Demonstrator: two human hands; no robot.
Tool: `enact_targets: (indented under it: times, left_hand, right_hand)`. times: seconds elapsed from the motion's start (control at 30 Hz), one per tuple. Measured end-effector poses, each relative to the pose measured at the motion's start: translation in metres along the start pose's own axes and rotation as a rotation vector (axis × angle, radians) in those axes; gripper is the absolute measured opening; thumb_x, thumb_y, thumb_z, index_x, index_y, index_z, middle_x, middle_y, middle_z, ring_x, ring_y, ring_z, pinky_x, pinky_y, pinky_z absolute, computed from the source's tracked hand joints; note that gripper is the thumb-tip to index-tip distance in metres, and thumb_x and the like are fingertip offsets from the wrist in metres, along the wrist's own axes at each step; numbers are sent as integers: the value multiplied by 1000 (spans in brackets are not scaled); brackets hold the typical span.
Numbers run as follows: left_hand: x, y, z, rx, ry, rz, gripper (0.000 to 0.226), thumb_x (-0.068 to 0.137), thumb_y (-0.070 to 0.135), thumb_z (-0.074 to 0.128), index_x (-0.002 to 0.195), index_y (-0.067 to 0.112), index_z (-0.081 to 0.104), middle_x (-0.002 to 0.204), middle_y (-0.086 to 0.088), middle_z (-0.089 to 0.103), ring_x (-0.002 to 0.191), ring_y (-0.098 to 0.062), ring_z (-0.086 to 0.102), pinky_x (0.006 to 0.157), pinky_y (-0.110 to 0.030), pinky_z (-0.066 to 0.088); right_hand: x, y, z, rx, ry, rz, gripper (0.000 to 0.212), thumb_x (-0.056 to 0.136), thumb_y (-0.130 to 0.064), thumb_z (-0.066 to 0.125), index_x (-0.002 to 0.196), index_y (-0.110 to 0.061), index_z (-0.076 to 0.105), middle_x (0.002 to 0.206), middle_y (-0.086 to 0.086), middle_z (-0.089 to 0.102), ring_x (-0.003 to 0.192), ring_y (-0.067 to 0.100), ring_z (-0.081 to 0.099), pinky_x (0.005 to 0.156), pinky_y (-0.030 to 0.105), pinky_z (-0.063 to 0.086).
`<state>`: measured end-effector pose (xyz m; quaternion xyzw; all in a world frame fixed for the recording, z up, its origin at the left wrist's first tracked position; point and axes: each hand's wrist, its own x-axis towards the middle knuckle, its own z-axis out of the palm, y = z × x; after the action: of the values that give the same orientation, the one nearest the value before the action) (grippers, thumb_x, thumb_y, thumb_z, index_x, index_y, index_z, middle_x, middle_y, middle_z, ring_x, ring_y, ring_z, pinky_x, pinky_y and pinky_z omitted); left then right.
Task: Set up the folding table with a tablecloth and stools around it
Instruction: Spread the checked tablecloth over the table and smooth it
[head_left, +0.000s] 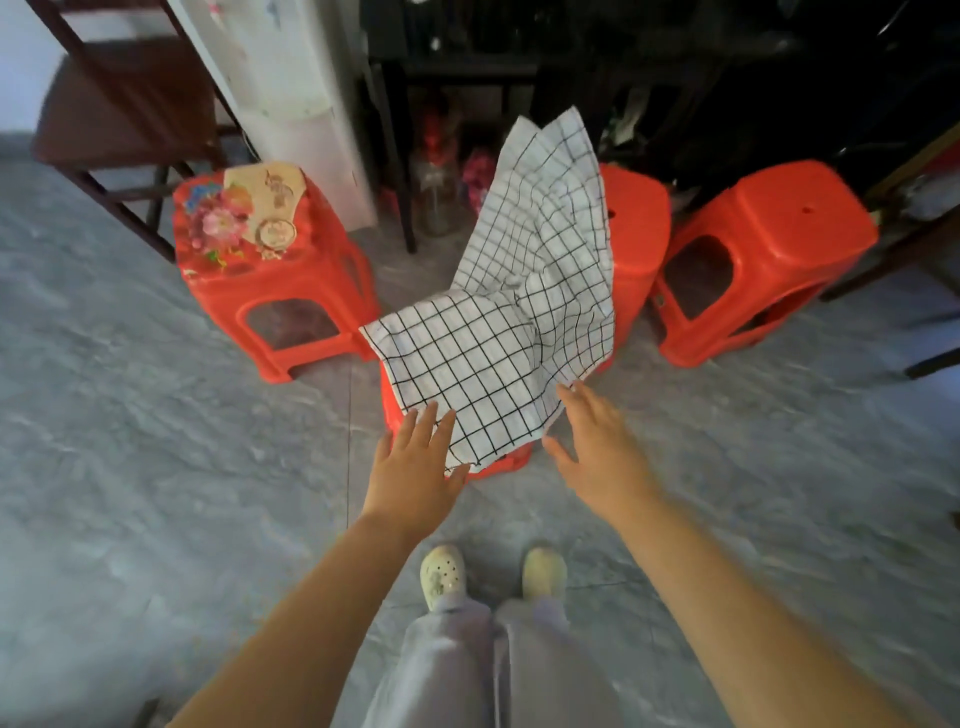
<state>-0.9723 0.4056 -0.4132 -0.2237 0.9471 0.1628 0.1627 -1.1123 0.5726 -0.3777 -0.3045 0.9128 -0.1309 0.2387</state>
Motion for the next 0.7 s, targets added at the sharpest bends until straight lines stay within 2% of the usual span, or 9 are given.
enact_targets:
  times: [0.17,0.27,0.5,0.63,0.7]
  left_hand:
    - [64,-17,64,30,-95,-51,63,98,44,33,152,21,9,160,-2,2,147,-23,-6,119,-41,5]
    - [96,-30,101,30,-130,-120,66,98,44,34,152,20,5,160,-2,1,147,-22,-4,119,-41,6]
    - [143,-51,161,5,-56,-225,66,97,41,37,152,18,8,160,-5,6,147,-22,2,118,-40,9]
    - [148,-62,180,-40,-34,-258,61,97,38,41,150,20,18,158,-3,14,146,-21,8,117,-40,14]
    - [147,-66,185,-69,5,-242,59,96,35,45,148,21,23,157,-3,19,145,-20,11,116,-39,15]
  right_hand:
    - [73,32,58,-45,-171,-39,61,98,-33,47,151,-21,21,160,7,14,146,26,16,115,40,22]
    - [108,46,97,-66,-242,-100,59,99,-32,45,152,-22,20,160,6,14,147,24,12,116,39,20]
    - [162,59,172,-158,-276,-285,60,97,-27,48,151,-19,23,160,11,13,147,28,11,117,41,20]
    - [174,66,199,-205,-324,-274,61,98,-29,45,152,-20,17,161,10,6,148,28,4,119,43,18]
    - [175,69,208,-237,-311,-273,63,96,-28,49,151,-19,20,160,11,9,147,30,7,116,46,23]
